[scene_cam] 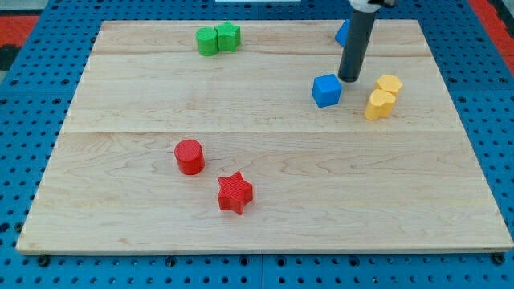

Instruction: Slide the yellow heart towards the center

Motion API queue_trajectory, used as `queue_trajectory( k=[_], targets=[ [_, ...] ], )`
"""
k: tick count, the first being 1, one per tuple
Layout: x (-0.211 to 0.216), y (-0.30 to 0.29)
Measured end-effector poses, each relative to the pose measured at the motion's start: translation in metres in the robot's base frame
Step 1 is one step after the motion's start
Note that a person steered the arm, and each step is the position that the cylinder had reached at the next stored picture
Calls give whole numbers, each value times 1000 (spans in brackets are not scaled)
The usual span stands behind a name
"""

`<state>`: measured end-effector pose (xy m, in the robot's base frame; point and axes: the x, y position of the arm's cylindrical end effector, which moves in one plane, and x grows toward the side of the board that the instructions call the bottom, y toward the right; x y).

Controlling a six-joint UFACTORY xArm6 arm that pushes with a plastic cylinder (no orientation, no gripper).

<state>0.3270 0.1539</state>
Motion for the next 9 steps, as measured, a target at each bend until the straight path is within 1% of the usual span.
queue_trajectory(
  k=[1, 2, 3, 4, 5, 6, 7, 8, 9],
  targets=[
    [-7, 97],
    [29, 122],
    [68, 44],
    [80, -58],
    [85, -18],
    [134, -17],
    [131, -113],
    [117, -143],
    [151, -73]
  ],
)
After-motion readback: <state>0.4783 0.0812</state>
